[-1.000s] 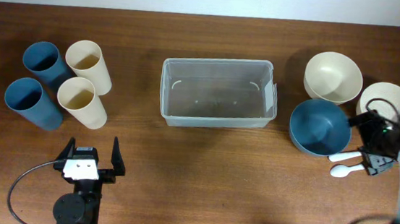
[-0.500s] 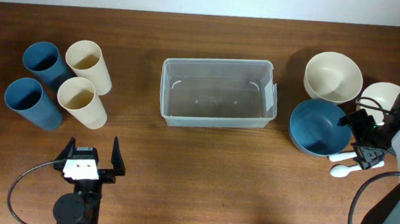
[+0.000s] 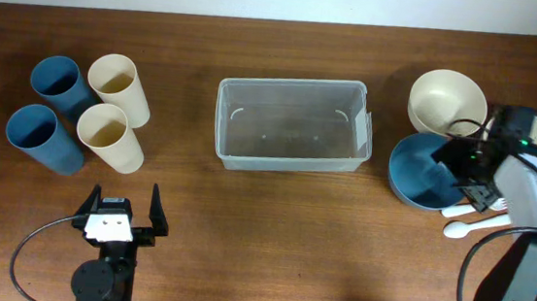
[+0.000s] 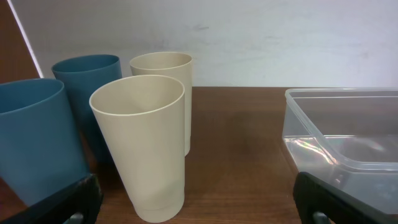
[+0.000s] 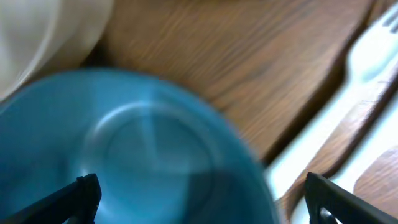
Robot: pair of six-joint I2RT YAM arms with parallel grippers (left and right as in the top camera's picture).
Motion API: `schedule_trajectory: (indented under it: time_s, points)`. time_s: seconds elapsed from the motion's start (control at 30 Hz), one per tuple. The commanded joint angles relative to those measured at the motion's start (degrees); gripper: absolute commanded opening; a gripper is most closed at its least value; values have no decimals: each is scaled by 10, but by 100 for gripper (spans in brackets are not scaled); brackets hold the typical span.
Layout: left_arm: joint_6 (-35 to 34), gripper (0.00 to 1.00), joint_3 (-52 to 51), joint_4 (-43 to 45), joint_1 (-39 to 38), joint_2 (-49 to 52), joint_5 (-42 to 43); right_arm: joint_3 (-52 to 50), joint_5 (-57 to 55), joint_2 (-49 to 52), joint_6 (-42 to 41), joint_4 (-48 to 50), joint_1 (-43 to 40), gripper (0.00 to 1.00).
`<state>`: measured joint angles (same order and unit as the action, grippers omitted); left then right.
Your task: Pack container
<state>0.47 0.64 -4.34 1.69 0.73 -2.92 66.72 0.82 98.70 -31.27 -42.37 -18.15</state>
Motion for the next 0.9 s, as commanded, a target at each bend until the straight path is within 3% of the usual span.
schedule_trajectory:
  time_s: [0.0,0.87]
  points:
    - [9,100,-1,-3,2,-4,6,9,-42,5,4,-3,17,99]
    - [9,100,-1,-3,2,-4,6,7,-28,45,1,-2,5,99]
